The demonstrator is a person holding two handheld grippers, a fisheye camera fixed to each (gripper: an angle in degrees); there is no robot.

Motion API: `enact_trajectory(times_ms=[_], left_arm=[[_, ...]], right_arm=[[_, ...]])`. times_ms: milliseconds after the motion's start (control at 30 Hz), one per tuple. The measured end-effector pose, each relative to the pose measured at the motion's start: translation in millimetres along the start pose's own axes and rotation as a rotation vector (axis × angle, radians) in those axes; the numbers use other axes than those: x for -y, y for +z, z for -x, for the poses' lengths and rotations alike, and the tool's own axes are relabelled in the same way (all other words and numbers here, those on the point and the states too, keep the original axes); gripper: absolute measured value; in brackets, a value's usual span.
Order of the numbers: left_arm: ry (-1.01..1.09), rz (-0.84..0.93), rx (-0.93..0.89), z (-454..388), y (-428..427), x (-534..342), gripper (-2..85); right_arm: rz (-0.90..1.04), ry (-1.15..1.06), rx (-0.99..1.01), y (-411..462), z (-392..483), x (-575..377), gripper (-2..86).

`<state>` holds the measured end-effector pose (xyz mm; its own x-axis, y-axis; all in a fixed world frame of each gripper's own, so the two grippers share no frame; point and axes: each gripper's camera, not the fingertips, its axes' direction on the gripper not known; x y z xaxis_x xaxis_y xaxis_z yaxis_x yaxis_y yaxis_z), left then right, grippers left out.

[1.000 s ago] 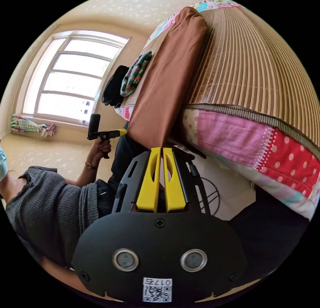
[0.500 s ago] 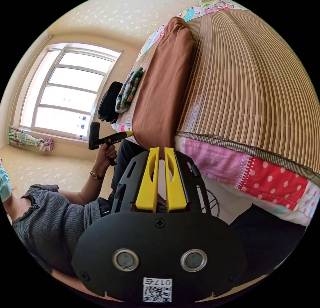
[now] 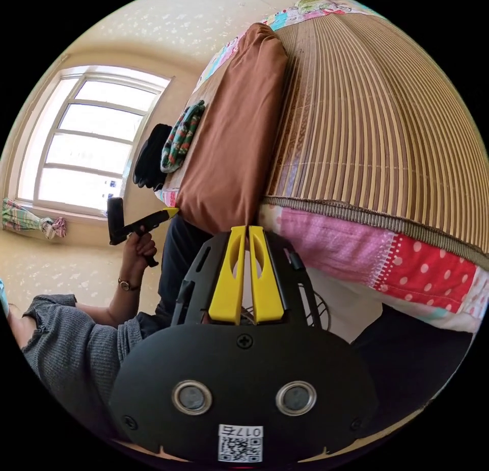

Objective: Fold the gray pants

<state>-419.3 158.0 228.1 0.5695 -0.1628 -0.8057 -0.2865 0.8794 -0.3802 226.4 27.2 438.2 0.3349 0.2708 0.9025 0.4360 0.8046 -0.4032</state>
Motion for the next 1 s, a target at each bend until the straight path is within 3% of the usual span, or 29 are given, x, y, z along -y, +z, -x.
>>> enact_trajectory(times_ms=[200, 333, 433, 633, 867, 1000], left_arm=[[-0.119, 0.116, 0.06, 19.8, 35.4, -9.0, 0.0], [-0.149, -0.044, -0.045, 22.2, 12.1, -11.0, 5.4], [-0.121, -0.085, -0.057, 20.8, 8.5, 3.7, 10.2], [-0.055, 0.106, 0.035, 7.6, 56.1, 41.8, 11.0], [0.038, 0.23, 0.111, -18.9, 49.6, 17.0, 4.4], [0.0, 0.038, -0.054, -6.1, 10.6, 11.9, 9.3]], right_arm=[[0.102, 0.04, -0.048, 23.6, -12.6, -4.1, 2.4], [0.054, -0.042, -0.148, 3.9, 3.7, -0.7, 5.0], [0.039, -0.048, -0.104, -2.6, -0.6, 10.9, 7.3], [0.113, -0.052, -0.071, 28.6, -10.5, 24.8, 5.7], [0.14, -0.025, 0.019, 26.2, -10.6, -11.1, 4.4], [0.078, -0.001, 0.143, -7.3, -26.2, -14.1, 7.1]])
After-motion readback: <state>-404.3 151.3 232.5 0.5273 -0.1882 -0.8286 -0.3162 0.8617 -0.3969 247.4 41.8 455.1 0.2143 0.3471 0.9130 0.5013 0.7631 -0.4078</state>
